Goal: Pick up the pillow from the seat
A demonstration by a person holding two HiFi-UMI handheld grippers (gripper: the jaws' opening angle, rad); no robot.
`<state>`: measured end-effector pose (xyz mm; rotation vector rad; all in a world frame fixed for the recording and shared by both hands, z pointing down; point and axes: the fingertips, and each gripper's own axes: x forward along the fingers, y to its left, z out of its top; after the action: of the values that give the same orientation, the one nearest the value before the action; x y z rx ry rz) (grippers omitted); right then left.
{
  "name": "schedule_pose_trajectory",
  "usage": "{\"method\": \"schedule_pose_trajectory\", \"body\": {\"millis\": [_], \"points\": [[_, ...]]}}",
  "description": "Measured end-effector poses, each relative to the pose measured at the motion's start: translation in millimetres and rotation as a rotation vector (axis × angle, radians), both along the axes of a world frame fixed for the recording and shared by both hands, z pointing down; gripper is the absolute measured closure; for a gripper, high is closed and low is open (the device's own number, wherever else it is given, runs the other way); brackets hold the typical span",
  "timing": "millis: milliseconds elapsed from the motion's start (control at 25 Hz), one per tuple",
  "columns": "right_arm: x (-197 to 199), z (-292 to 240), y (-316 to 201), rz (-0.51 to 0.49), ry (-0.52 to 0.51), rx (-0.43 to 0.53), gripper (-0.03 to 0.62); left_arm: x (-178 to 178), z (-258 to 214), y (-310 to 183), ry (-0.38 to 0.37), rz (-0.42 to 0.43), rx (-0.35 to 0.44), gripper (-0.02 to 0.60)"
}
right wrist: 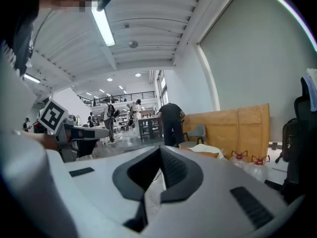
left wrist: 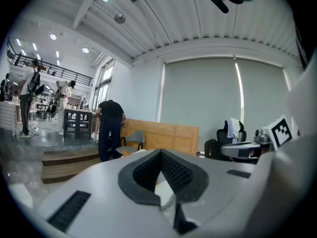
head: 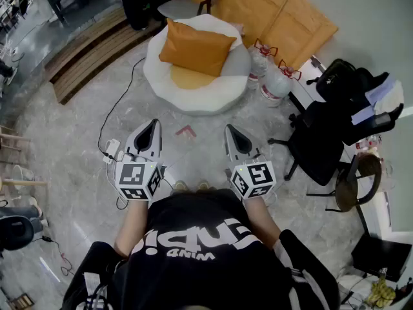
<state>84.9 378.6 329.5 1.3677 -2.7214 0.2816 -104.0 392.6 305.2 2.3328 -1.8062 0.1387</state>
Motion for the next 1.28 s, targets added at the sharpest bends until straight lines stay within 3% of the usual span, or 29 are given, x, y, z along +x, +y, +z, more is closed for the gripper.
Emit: {"method": "schedule_pose_trajectory", "body": {"millis": [640, 1280], "points": [[-12, -8, 7, -0.004, -0.037, 0.013, 0.572, -10, -5, 5, 0.0, 0.014, 0.006, 0.572], [5, -4, 19, 0.124, -0.008, 0.018, 0.572, -18, 14, 3, 0.024, 0.095, -0.015, 0.572]]}}
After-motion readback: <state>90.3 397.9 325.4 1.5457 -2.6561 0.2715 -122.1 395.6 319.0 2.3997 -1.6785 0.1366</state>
